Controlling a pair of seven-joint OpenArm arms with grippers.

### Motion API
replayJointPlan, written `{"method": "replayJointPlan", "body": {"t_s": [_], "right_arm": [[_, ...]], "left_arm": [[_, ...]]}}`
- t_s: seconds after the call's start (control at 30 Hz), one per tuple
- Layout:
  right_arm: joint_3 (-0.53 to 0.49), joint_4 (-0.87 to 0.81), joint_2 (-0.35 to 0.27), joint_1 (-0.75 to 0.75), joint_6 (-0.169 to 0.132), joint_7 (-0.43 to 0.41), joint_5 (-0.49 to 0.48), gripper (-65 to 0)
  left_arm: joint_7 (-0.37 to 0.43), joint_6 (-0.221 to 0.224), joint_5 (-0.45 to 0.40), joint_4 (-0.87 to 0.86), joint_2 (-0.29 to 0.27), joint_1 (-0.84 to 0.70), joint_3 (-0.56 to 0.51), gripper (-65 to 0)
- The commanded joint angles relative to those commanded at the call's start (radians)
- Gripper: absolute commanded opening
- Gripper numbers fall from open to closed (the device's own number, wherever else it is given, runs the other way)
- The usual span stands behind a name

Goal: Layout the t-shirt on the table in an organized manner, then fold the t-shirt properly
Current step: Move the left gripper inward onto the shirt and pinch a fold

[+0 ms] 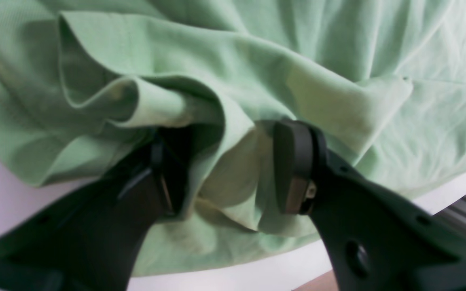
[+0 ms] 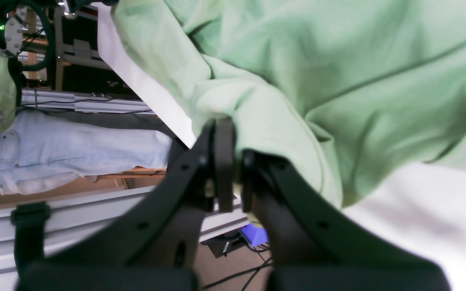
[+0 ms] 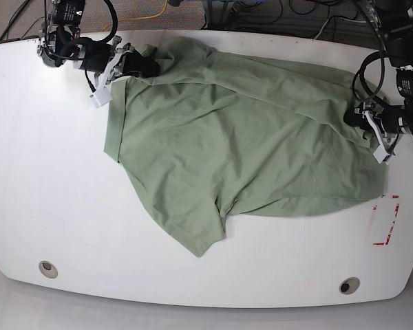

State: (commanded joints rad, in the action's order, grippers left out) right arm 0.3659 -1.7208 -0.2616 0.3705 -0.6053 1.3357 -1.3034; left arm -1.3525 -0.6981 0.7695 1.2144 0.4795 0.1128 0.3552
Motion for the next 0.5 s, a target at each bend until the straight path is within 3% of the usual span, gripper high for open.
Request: {"method": "replayJointPlan", "body": {"t_s": [0.5], "right_arm": [[0.000, 0.002, 0.000, -0.002, 0.000, 0.000, 0.000, -64.7]], "left_arm": [[0.000, 0.000, 0.008, 0.003, 0.051, 0.000, 0.008, -33.8]]}}
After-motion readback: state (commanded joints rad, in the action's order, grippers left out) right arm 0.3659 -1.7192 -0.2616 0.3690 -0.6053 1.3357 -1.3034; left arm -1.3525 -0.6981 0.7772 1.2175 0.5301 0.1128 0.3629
